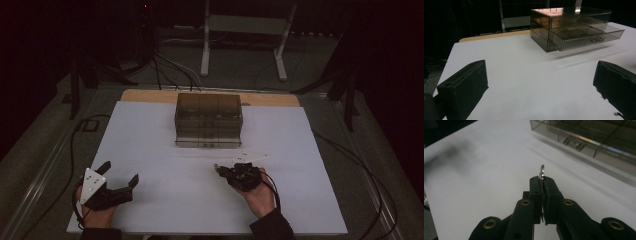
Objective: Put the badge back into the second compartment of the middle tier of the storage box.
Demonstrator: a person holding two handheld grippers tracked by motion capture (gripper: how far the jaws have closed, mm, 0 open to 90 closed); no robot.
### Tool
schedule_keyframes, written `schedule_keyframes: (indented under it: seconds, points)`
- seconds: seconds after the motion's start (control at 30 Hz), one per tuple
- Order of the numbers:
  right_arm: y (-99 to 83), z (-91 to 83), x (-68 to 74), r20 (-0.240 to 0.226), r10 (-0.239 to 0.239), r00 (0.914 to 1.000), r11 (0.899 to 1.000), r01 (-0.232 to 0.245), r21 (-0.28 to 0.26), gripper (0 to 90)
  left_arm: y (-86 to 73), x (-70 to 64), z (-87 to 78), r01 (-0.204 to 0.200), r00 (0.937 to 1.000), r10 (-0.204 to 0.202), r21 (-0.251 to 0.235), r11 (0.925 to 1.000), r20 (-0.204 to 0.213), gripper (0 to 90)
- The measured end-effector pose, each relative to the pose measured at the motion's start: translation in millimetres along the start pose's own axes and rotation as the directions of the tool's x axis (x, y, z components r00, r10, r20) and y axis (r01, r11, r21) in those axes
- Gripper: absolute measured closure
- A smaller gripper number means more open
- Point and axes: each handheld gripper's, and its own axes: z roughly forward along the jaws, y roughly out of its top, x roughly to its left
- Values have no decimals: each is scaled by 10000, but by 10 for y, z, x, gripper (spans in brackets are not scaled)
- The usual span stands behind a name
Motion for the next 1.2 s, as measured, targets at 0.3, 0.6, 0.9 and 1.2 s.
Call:
schedule_keyframes:
  seconds: [0.3,0.6,0.9,1.2]
  points:
    - [125,-36,-26,-6,191,9998,9997,-191,-169,869,-1,0,4,-10,10000,10,25,10000,-2,3]
    - [247,-22,-137,5,627,9980,9964,-626,-565,868,-3,6,5,23,10000,-23,33,10000,-8,3]
    - [313,-21,-158,36,707,9975,9944,-702,-787,868,-5,8,6,31,10000,-31,61,10000,-28,3]
    - [377,-23,-196,105,808,9967,9926,-795,-918,869,-4,2,6,10,10000,-10,42,10000,-32,3]
